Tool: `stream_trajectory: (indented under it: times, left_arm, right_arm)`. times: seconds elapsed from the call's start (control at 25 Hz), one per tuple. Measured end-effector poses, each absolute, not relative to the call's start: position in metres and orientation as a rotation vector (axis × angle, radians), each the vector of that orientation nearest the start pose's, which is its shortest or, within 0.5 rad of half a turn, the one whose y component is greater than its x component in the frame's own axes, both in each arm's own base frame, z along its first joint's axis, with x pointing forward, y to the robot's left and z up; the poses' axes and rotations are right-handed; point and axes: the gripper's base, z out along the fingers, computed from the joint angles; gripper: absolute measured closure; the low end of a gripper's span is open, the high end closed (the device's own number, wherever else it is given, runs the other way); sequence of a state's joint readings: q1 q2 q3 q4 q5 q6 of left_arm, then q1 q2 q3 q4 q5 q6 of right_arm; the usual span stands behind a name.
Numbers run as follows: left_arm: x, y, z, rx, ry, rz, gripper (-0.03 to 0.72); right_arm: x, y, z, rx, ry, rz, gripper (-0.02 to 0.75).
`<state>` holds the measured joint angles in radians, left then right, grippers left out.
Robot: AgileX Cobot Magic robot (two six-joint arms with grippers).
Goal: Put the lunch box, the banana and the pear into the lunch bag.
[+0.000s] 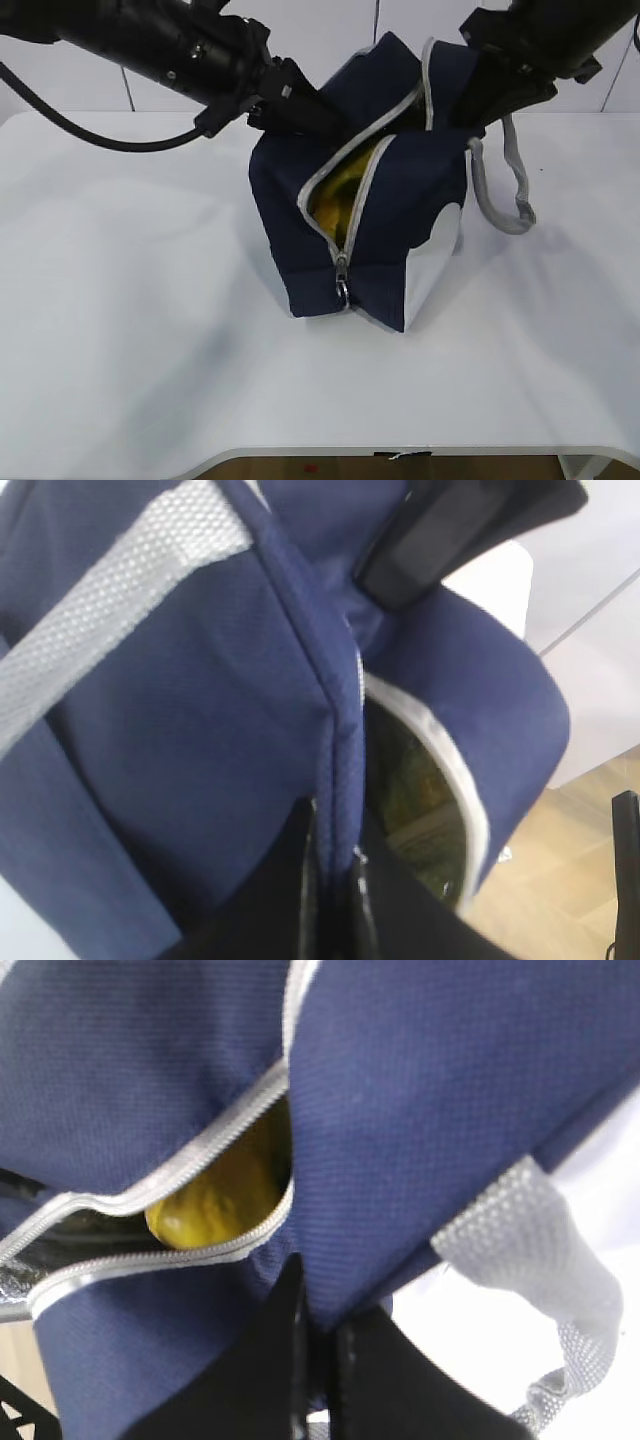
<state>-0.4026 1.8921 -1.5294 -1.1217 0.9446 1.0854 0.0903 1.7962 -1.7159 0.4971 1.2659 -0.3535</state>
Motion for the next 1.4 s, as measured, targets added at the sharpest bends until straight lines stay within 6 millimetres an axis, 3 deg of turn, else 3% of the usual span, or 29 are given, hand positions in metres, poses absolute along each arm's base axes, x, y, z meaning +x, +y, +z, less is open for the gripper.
stream_trajectory:
  times: [0.12, 0.6, 0.8, 0.96, 1.12, 1.24, 1.4]
  left_arm:
    - [0.3579, -0.2253, 0.2824, 1.04, 2.055, -1.069, 0.689]
    - [0.3579, -0.2252, 0.2824, 1.028, 2.065, -1.075, 0.689]
    - [0.3569, -0.2254, 0.2824, 1.038, 2.066, -1.085, 0.673]
    - [0.3562, -0.2256, 0.2825, 1.042, 2.066, -1.094, 0.613]
    - [0.3559, -0.226, 0.2832, 1.036, 2.063, -1.106, 0.485]
    - [0.3555, -0.2266, 0.2842, 1.026, 2.059, -1.127, 0.388]
    - [0.3541, -0.2276, 0.2857, 1.022, 2.052, -1.16, 0.349]
  right_arm:
    - [0.3713, 0.0752, 0.3298, -0.488, 2.687, 0.633, 0.731]
    - [0.3693, 0.0749, 0.3304, -0.485, 2.687, 0.633, 0.729]
    - [0.3693, 0.0749, 0.3304, -0.485, 2.687, 0.633, 0.694]
    - [0.3693, 0.0749, 0.3304, -0.485, 2.687, 0.633, 0.673]
    - [0.3697, 0.0749, 0.3305, -0.483, 2.683, 0.631, 0.626]
    - [0.3702, 0.0752, 0.3308, -0.486, 2.675, 0.632, 0.54]
    - [0.3694, 0.0752, 0.3333, -0.495, 2.66, 0.628, 0.4]
